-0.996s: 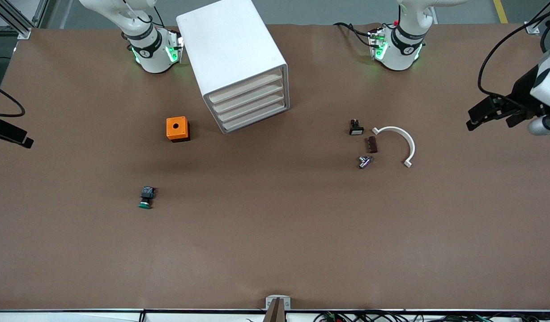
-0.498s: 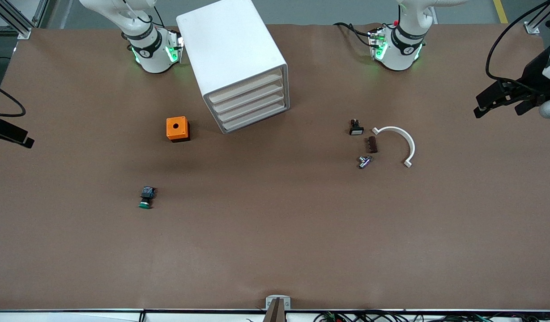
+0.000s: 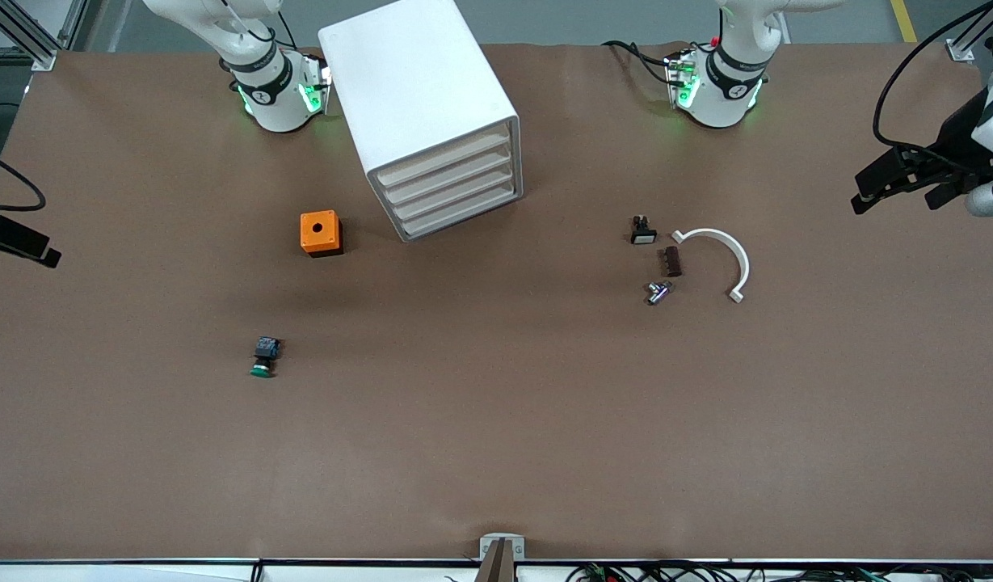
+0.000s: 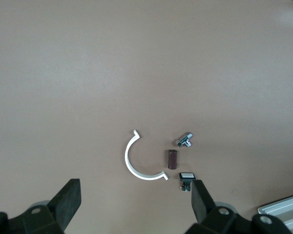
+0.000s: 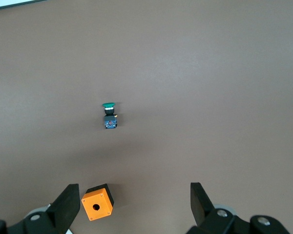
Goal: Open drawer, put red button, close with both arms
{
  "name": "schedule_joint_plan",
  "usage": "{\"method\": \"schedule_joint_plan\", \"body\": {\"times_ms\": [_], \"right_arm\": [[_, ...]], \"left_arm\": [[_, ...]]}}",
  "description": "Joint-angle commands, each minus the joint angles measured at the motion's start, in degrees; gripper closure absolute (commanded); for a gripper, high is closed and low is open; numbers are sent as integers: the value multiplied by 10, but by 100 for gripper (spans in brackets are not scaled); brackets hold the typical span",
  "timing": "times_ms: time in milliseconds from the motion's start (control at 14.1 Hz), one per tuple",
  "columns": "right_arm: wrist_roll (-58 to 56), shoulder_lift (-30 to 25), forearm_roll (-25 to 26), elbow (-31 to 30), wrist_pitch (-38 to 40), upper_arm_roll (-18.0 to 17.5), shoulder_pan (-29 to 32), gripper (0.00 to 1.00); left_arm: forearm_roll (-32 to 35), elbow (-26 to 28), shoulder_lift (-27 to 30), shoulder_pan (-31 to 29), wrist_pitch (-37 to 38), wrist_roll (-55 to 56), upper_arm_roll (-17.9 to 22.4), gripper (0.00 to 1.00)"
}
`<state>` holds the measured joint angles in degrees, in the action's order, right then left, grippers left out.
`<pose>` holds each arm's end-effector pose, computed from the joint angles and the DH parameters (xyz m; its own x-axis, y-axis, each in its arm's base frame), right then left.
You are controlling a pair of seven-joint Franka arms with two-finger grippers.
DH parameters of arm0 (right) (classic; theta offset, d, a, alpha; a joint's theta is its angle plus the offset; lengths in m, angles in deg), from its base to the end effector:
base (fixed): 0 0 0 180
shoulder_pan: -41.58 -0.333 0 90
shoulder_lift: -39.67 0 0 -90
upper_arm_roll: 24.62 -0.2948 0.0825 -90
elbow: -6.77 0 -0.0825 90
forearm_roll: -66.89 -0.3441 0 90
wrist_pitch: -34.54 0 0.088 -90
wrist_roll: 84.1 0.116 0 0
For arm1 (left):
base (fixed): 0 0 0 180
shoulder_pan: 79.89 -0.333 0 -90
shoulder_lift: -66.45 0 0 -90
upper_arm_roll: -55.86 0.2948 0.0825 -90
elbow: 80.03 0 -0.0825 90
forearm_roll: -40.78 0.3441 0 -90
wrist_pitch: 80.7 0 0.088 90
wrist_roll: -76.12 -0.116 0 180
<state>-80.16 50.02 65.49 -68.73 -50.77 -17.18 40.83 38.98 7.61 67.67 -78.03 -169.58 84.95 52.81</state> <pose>0.5552 -0.0547 0.5993 0.9835 -0.1806 -0.0080 -0.1806 -0.9836 -0.0006 0.5052 -0.0474 0.6212 0.9970 0.0677 0.0378 0.0663 -0.9971 0.0364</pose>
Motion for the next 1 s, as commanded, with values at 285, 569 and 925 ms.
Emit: {"method": "schedule_joint_plan", "body": {"times_ms": [285, 569, 925], "right_arm": [[-5, -5, 2, 5, 7, -8, 10, 0], [-3, -5, 1, 5, 5, -11, 9, 0], [-4, -5, 1, 5, 6, -9, 9, 0]], "left_arm": [[2, -1, 4, 13, -22, -12, 16, 0], [19, -3, 4, 12, -22, -49, 16, 0], [18, -4, -2, 11, -21, -46, 16, 0]]}}
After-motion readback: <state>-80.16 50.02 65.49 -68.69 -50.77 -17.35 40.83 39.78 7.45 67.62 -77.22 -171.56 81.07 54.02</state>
